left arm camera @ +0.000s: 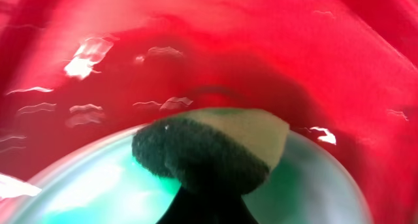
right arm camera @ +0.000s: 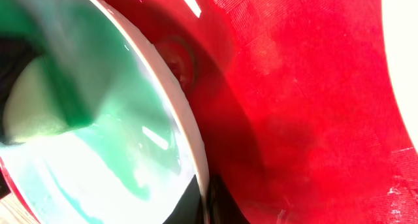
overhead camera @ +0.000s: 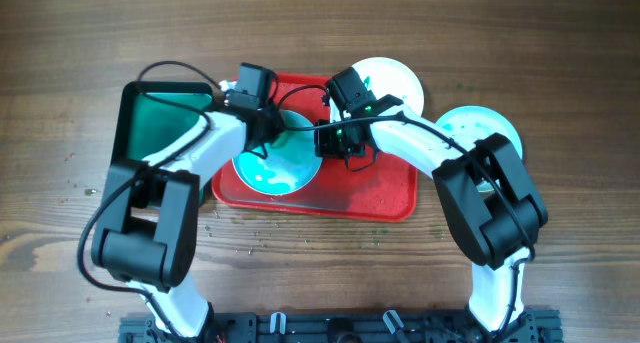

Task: Clean dirty plates on tray and stack at the side
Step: 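Scrub the tilted plate with the sponge in the left gripper, then carry the plate with the right gripper and stack it on the side plate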

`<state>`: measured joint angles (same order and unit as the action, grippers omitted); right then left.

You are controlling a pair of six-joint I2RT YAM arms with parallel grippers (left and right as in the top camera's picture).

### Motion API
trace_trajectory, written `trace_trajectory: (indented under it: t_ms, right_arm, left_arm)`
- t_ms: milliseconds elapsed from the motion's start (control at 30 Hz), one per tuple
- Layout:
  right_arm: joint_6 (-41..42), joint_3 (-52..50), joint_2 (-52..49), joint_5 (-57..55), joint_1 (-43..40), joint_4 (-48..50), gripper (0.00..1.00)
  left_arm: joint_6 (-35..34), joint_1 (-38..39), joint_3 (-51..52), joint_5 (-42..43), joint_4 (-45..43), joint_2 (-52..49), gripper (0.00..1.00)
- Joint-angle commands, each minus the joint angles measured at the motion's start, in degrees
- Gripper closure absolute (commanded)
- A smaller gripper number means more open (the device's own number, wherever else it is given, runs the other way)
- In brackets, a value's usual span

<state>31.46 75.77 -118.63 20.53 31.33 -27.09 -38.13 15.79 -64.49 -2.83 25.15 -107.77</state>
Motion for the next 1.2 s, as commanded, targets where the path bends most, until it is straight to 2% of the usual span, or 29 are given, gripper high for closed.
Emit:
trace_trajectory:
  t_ms: [0, 100, 133, 200, 333, 467, 600, 667, 700, 900, 1033, 1167]
  right_arm:
    - [0.0, 0.5, -1.5, -1.1, -0.3, -0.8, 0.96]
    - [-0.2, 0.5, -1.5, -1.1, -0.3, -1.2, 0.96]
    - [-0.2, 0.5, -1.1, -1.1, -0.3, -2.0, 0.96]
    - [-0.5, 0.5, 0.1, -1.5, -0.3, -3.2, 0.96]
    - [-2.8, 0.5, 6.8, -9.3, 0.0, -8.2, 0.96]
    - [-4.6, 0.5, 16.4, -26.1, 2.5, -15.4, 0.95]
    - [-4.4, 0.5, 22.6, -48.9, 9.4, -19.9, 0.96]
    - [-4.3, 0.5, 23.4, -60.8, 14.3, -20.1, 0.96]
    - [-4.3, 0.5, 23.4, -70.6, 18.6, -20.1, 0.96]
    - [-4.3, 0.5, 23.3, -98.1, 30.4, -19.9, 0.96]
    - [-4.3, 0.5, 23.3, -107.4, 34.3, -19.7, 0.96]
    - [-4.4, 0.5, 23.3, -107.7, 34.5, -19.0, 0.96]
  left_arm:
    - [-7.5, -4.7, -5.4, -12.1, 12.6, 4.9, 0.96]
    - [-7.3, -6.9, -9.5, -9.8, 22.6, 10.6, 0.96]
    - [-4.5, -7.6, -10.3, -4.8, 23.7, 13.9, 0.96]
    - [-2.6, -8.2, -10.4, -1.1, 23.3, 17.1, 0.96]
    - [-2.6, -9.2, -10.4, 0.0, 23.0, 20.3, 0.96]
    - [-2.6, -9.2, -10.4, 0.0, 21.5, 19.6, 0.96]
    - [-2.6, -9.2, -10.4, 0.0, 19.8, 19.5, 0.96]
    - [-2.6, -9.2, -10.4, 0.0, 19.2, 19.5, 0.96]
    - [-2.6, -9.2, -10.4, 0.0, 18.9, 19.5, 0.96]
    - [-2.6, -9.2, -10.4, 0.0, 18.1, 19.5, 0.96]
    - [-2.6, -9.2, -10.4, 0.0, 17.9, 19.5, 0.96]
    - [-2.6, -9.2, -10.4, 0.0, 17.9, 19.5, 0.96]
